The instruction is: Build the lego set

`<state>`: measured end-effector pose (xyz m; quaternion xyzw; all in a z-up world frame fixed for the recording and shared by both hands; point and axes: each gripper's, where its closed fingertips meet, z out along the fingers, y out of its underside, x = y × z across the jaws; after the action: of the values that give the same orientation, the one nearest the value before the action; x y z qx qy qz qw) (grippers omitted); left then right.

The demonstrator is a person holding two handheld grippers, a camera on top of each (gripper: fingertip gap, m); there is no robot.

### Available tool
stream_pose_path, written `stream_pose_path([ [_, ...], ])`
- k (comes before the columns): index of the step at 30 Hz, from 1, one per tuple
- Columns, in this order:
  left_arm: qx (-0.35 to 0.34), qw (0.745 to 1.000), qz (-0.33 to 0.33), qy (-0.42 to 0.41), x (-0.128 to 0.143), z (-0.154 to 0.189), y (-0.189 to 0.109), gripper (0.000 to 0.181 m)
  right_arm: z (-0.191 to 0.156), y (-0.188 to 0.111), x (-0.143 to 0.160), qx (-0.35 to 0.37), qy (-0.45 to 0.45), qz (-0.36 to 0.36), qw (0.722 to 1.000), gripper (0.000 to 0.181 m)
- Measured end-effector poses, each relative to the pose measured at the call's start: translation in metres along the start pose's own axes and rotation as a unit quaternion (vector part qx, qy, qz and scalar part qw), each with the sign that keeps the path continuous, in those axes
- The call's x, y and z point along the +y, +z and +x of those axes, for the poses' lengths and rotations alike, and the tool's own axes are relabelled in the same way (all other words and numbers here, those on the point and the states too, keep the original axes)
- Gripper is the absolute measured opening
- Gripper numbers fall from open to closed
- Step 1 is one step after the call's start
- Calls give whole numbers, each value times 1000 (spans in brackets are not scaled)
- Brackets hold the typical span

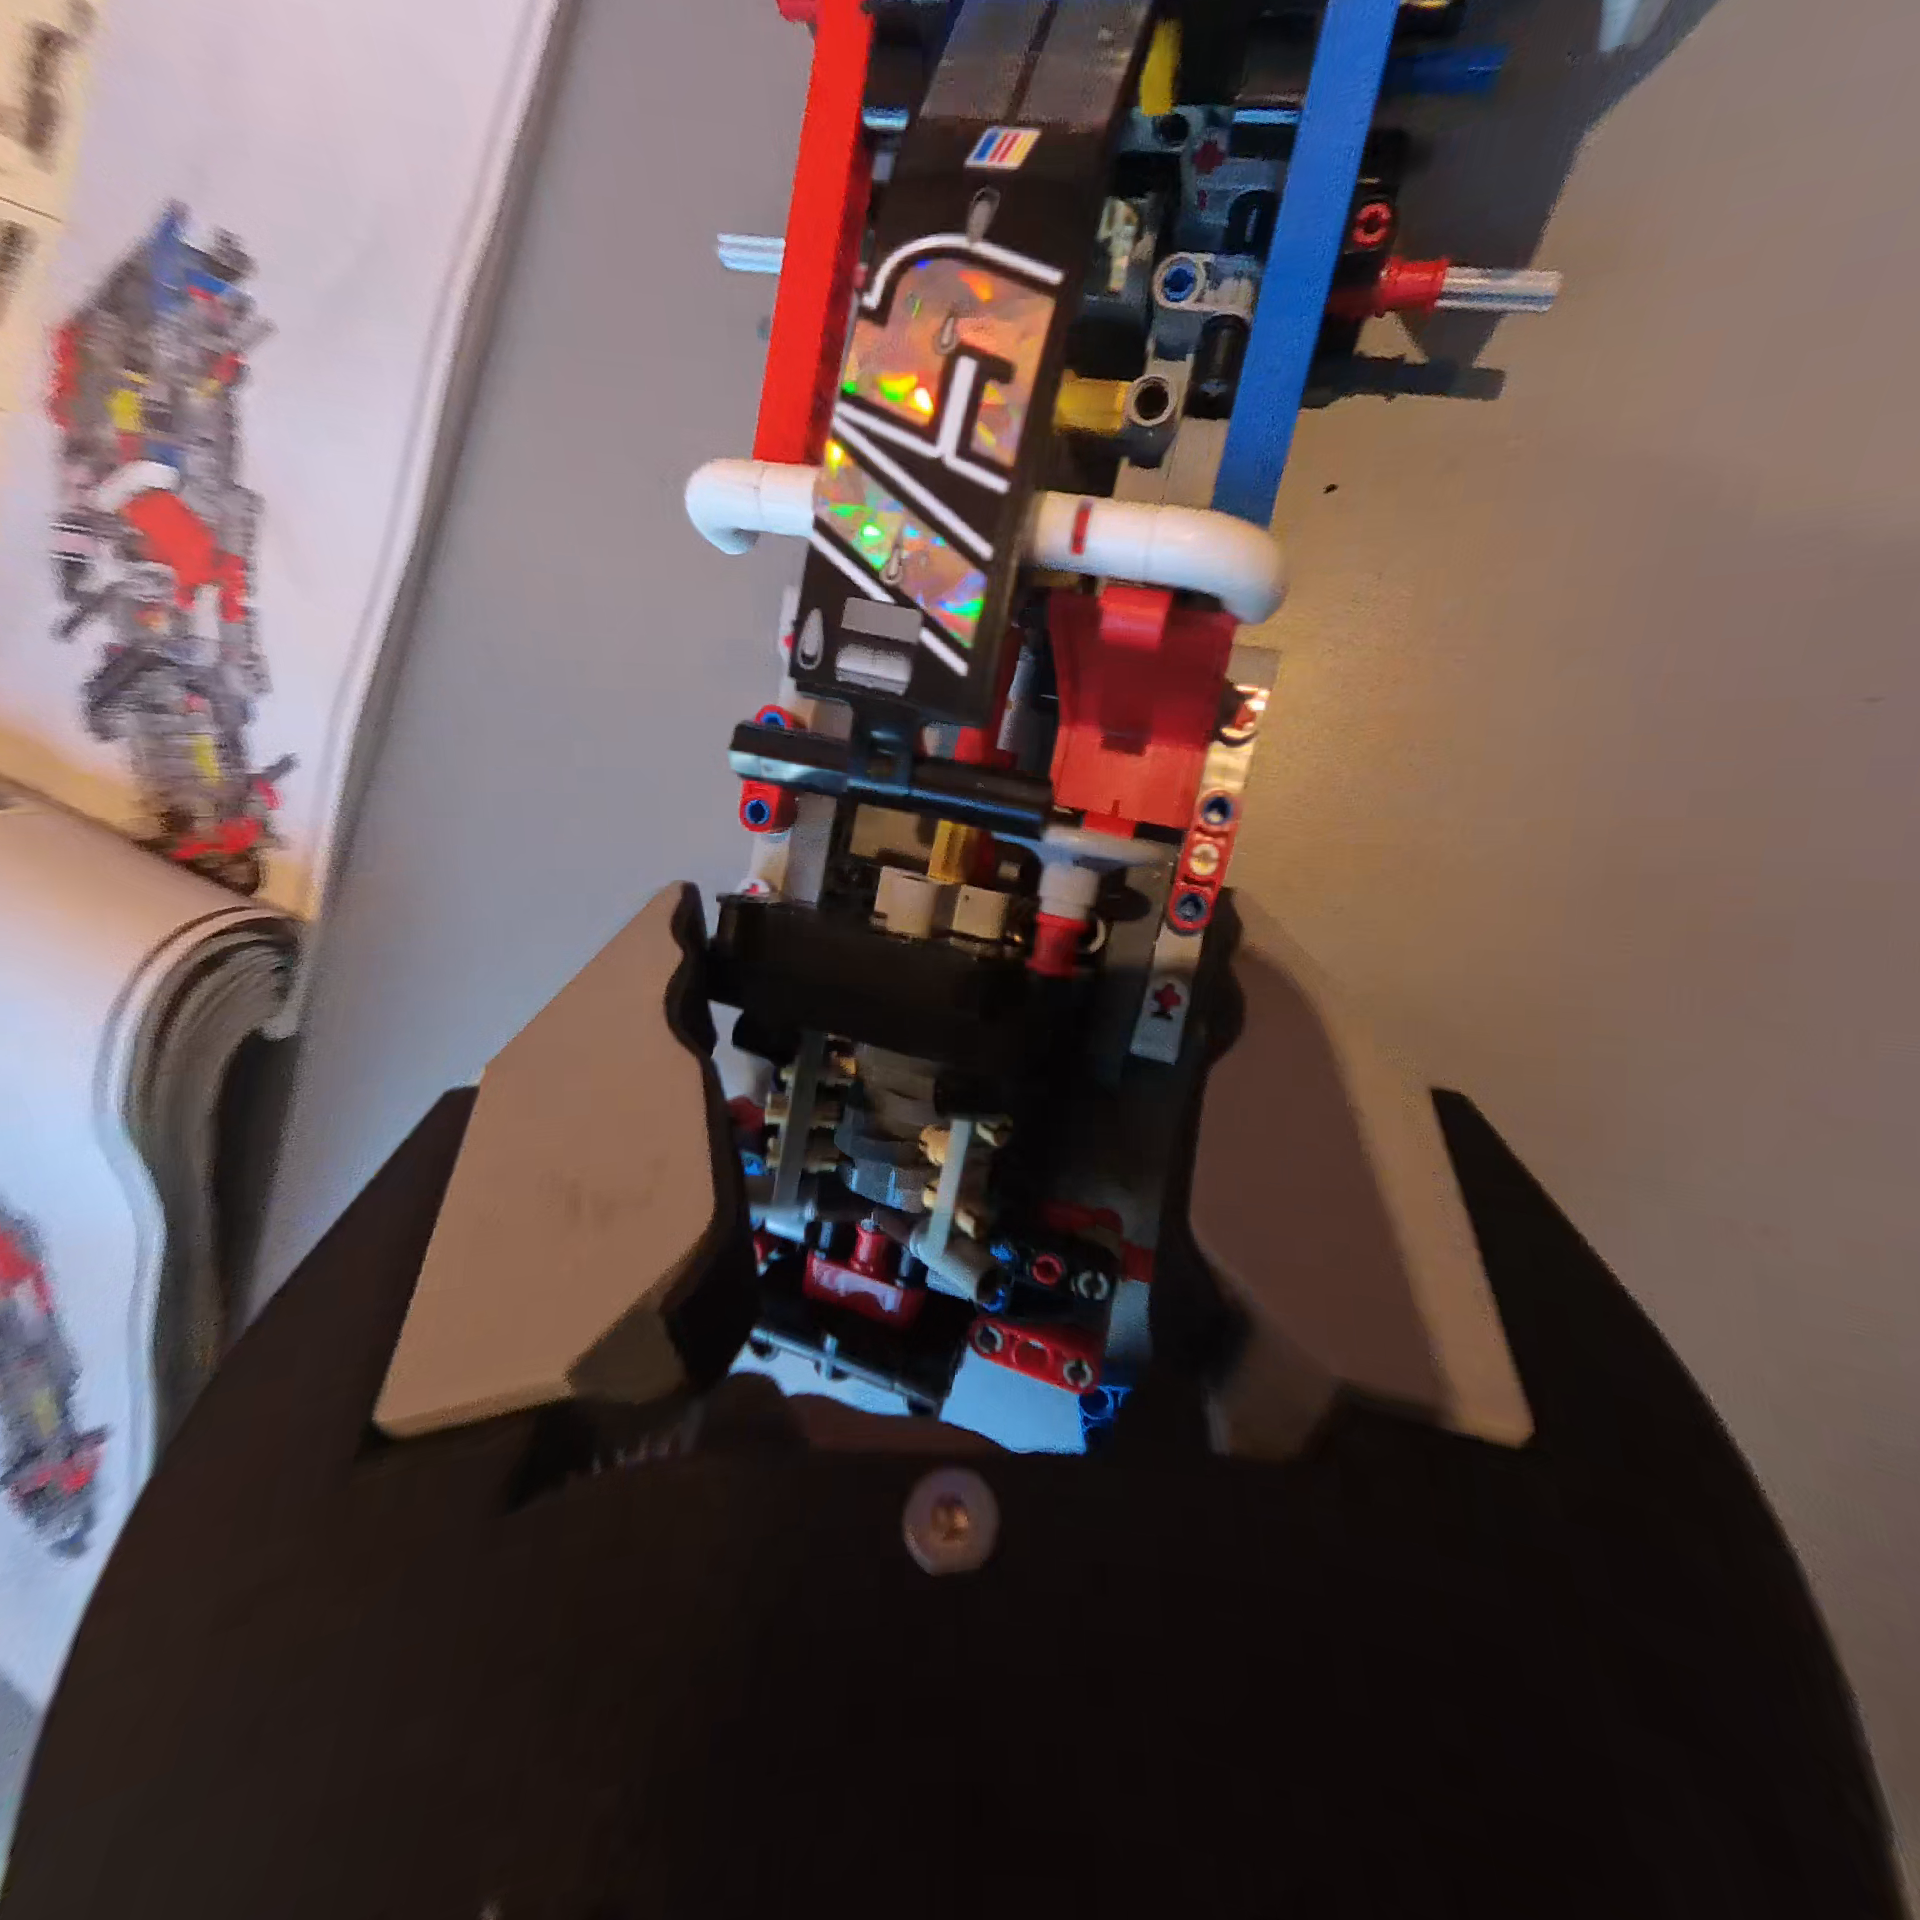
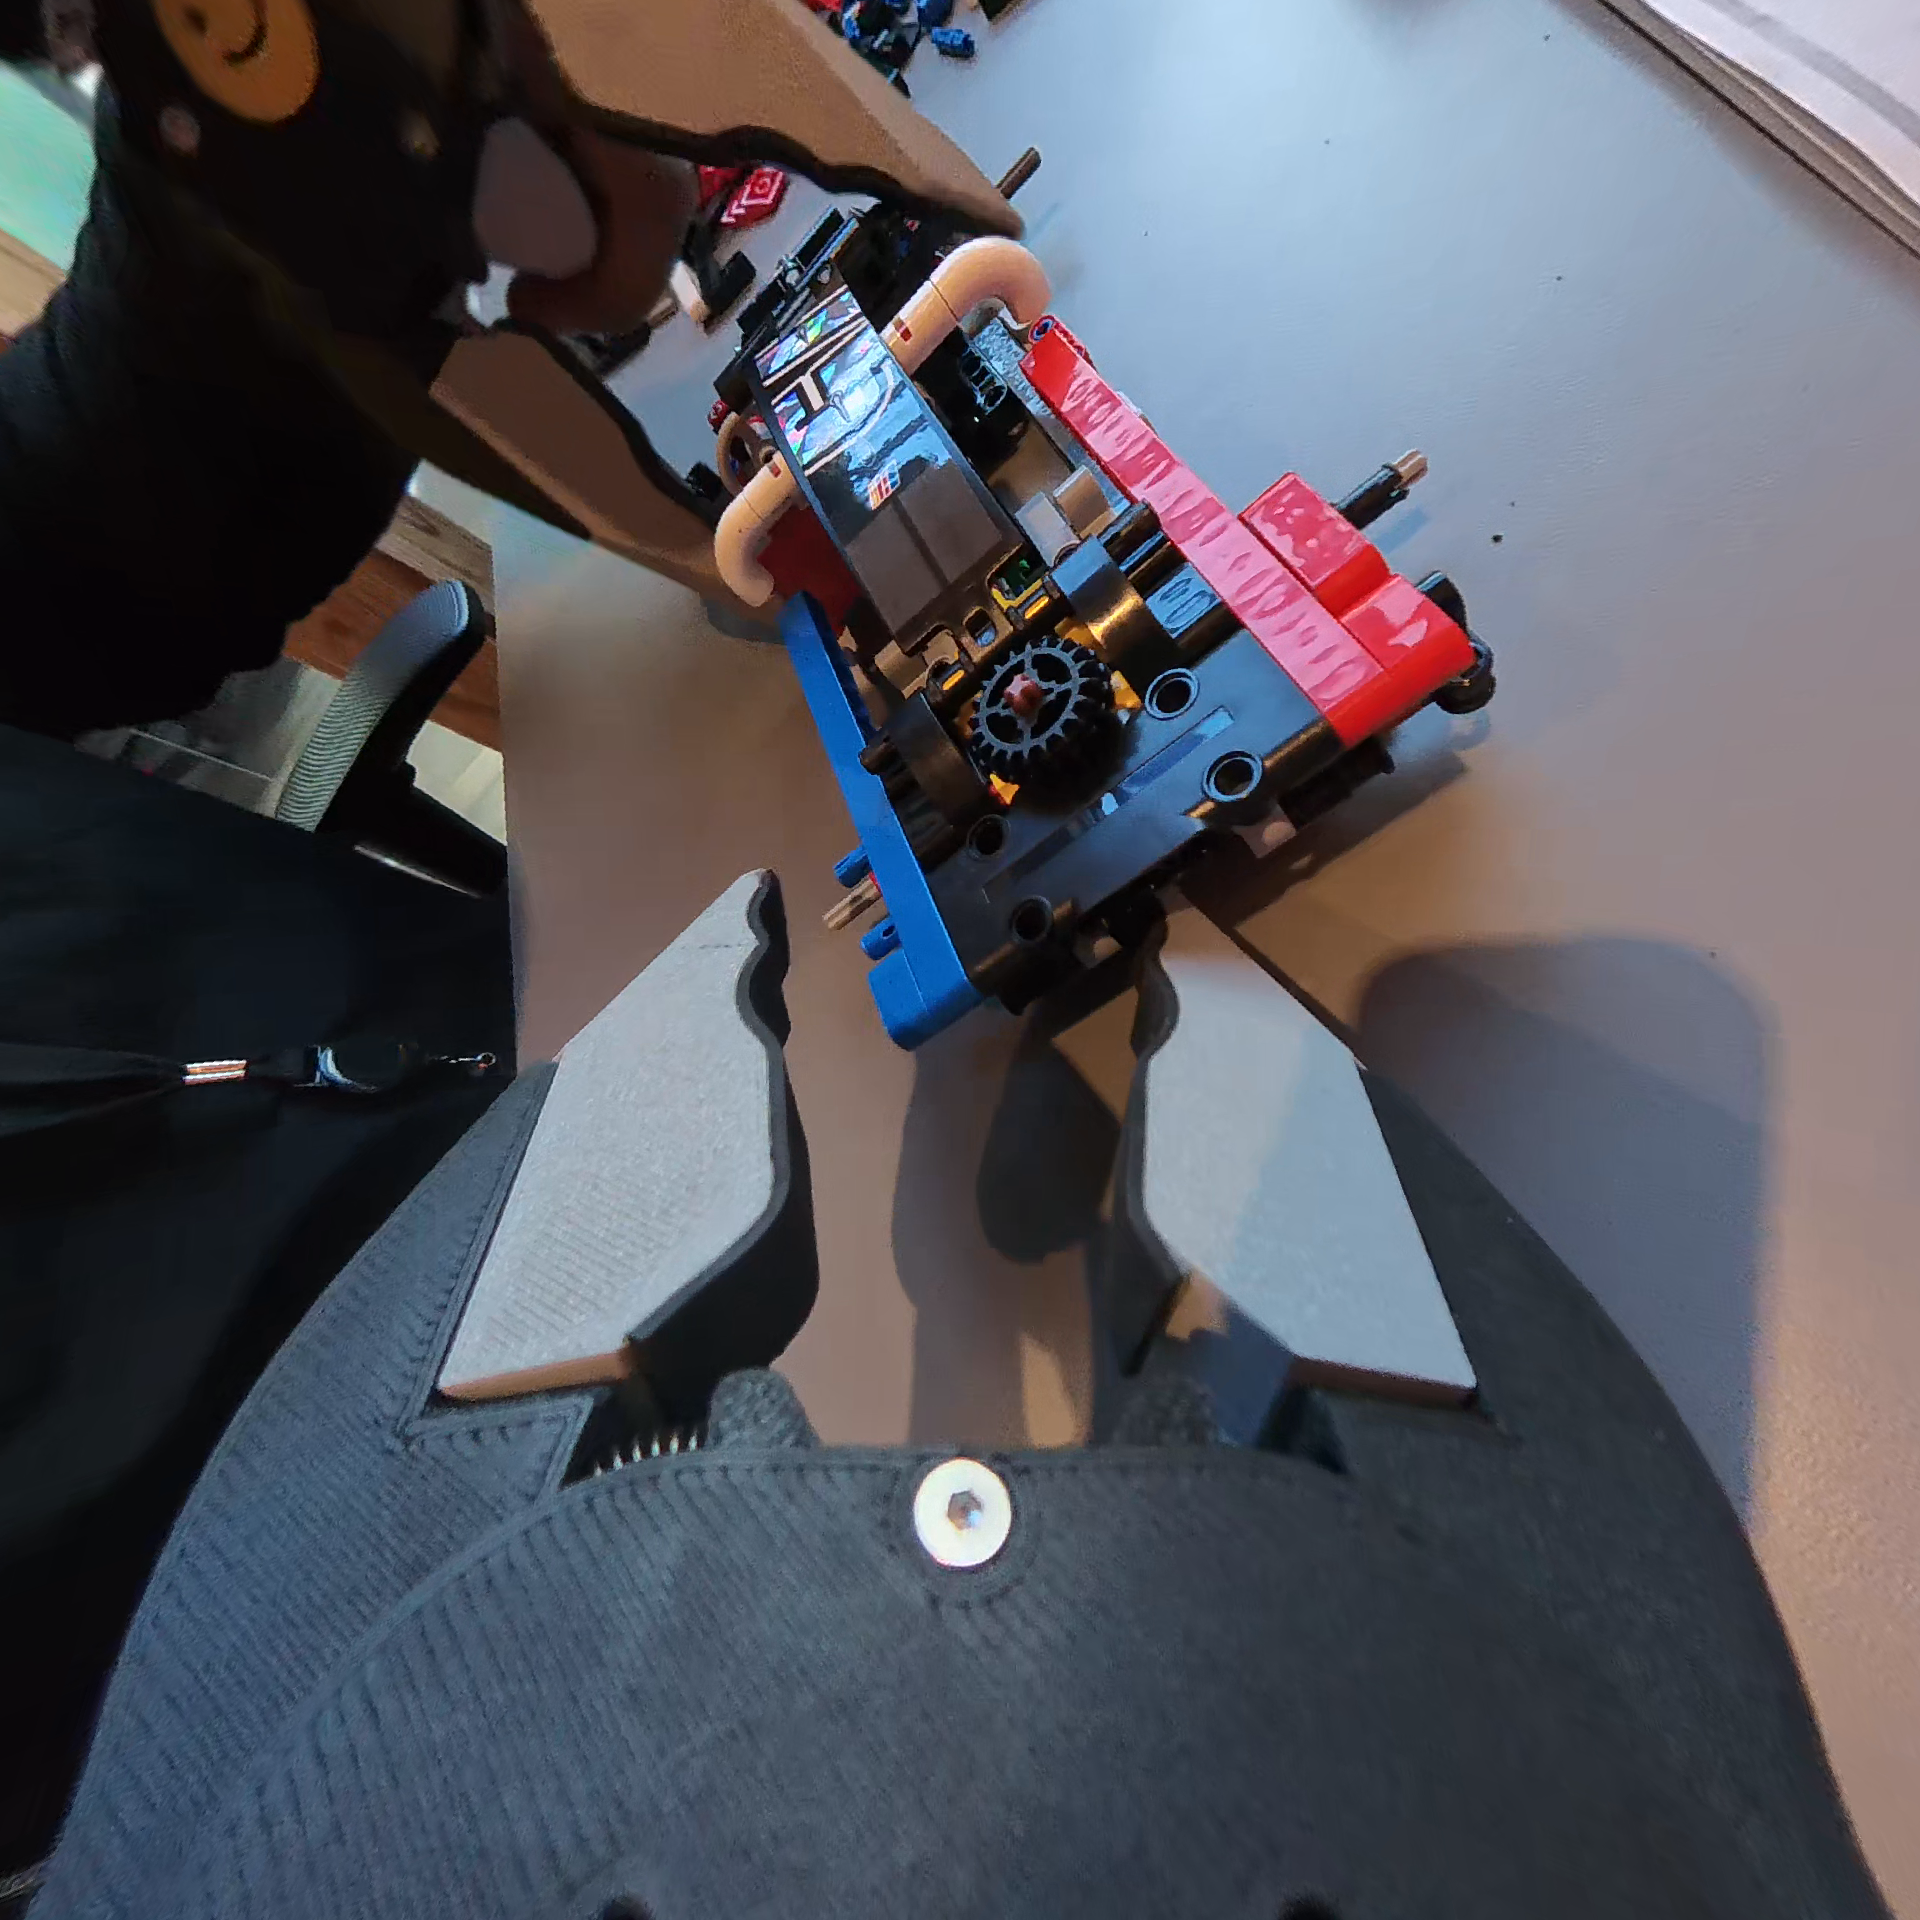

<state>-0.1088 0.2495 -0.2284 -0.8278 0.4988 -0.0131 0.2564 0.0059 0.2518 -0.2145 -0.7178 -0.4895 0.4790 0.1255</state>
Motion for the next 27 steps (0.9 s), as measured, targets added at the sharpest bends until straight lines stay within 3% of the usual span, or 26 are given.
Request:
stream_pose_path([
  [5,44,998,-30,24,4,-6,3,94,-4,-1,2,2,-37,3,999,64],
  [8,48,997,-42,36,6,-9,3,94,16,-10,14,104,-124,-35,986,63],
  [10,44,997,-39,39,6,-9,3,95,24,-21,14,162,-188,-48,968,85],
  [14,48,998,-9,34,4,-8,4,94,33,-18,8,185,-282,-42,941,98],
  [19,65,997,-26,42,8,-8,2,93,18,1,9,101,-199,-68,972,73],
  [27,160,987,3,30,5,-9,-4,90,0,-1,2,52,-140,-16,989,75],
])
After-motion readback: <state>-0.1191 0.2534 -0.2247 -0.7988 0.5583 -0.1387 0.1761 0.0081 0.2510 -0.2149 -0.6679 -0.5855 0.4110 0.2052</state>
